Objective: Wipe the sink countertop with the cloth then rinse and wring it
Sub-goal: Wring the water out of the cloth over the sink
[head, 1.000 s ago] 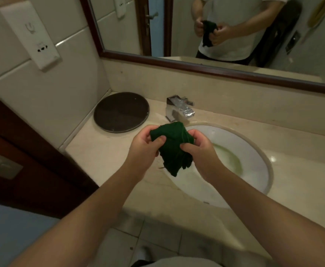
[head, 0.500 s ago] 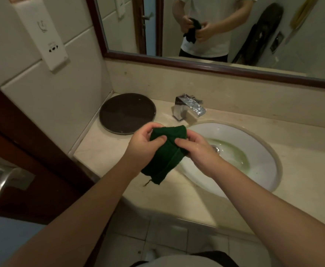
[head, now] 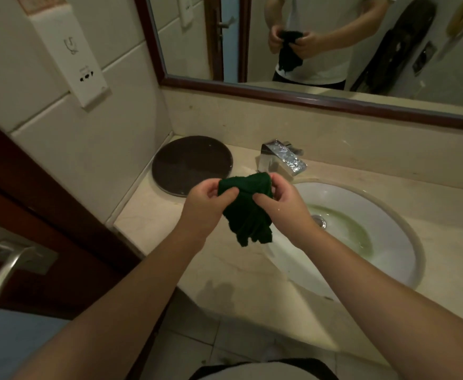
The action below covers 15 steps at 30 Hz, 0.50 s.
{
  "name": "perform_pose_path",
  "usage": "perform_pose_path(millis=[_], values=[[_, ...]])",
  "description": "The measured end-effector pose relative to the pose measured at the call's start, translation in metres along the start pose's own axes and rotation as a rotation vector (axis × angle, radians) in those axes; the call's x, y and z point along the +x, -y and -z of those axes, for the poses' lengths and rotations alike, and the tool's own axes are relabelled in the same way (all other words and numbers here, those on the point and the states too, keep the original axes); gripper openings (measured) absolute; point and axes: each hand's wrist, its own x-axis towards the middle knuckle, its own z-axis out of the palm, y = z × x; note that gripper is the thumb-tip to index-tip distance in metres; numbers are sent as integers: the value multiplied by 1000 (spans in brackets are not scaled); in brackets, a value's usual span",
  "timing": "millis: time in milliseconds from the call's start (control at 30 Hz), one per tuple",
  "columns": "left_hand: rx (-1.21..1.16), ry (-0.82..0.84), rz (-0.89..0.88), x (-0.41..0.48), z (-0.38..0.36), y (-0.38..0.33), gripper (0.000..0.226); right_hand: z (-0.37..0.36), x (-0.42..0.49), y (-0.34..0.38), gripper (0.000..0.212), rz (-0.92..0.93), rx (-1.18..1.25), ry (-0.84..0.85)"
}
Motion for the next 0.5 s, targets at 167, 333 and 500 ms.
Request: perform_pose_path(millis=[167,333,500], values=[[355,-31,-330,-3,-14,-21,8,11,19,-9,27,-5,-212,36],[676,34,-366,6,-18,-56,9,23,27,-16,44,-19,192,131],[554,61,-340,11,-27,-63,19,12,28,-21,75,-69,145,220]])
